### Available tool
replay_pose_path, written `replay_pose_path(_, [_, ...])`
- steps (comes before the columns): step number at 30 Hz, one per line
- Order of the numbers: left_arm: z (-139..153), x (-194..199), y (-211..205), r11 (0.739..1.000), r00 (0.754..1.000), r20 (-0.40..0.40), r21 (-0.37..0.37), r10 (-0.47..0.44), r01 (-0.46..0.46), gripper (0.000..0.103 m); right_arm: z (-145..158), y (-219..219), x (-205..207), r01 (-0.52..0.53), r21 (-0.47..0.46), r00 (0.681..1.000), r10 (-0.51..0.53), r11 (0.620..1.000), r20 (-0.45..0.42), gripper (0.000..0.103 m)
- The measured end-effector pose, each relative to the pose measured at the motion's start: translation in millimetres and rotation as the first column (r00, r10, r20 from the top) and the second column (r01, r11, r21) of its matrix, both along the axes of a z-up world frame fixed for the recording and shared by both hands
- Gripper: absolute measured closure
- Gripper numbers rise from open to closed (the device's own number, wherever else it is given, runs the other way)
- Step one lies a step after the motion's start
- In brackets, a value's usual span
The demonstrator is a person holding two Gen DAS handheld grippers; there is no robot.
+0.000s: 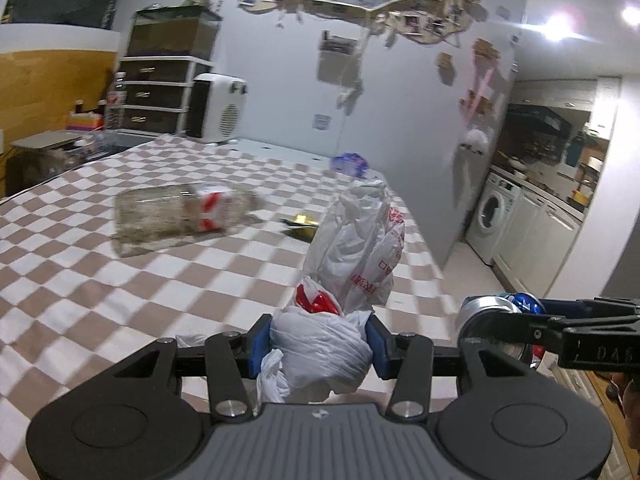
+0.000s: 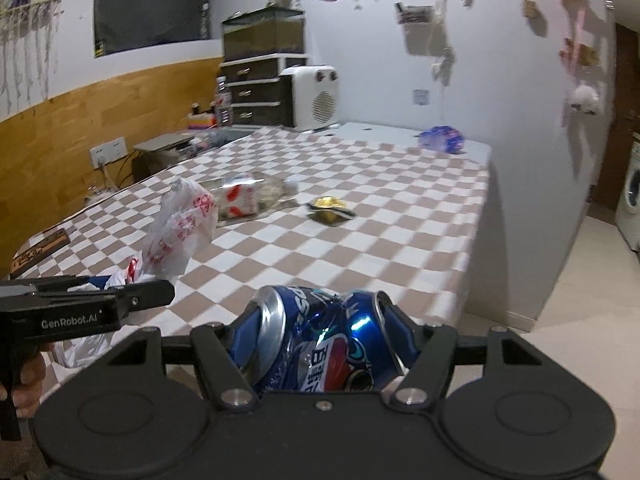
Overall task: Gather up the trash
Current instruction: 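Carry the bag and blue can in both tools over the floor bin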
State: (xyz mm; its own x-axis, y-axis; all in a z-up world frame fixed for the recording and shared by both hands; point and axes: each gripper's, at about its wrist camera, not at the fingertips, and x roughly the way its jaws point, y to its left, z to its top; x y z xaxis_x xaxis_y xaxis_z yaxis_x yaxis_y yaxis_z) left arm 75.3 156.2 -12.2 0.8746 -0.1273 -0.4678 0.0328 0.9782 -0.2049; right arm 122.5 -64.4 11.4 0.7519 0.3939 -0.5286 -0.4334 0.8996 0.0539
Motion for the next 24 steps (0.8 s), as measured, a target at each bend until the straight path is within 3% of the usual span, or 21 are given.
replay_pose_path(11, [-7.0,-8.8,-97.8,0.989,0.989,-0.012,0.028,-0.148,0.149,0.053,-8.5,-103.2,-39.3,0.173,0.012,0.985,-0.173,0.985,0.009,0.035])
replay_pose_path(24, [-45.4,6.8,-217.3,0.954,0.951,-0.093,0.032,-0.294,0.298,0.053,-48.0,-231.7,-62.4,0.377,0.058,0.926,-0.375,0.924,-0.048,0.035])
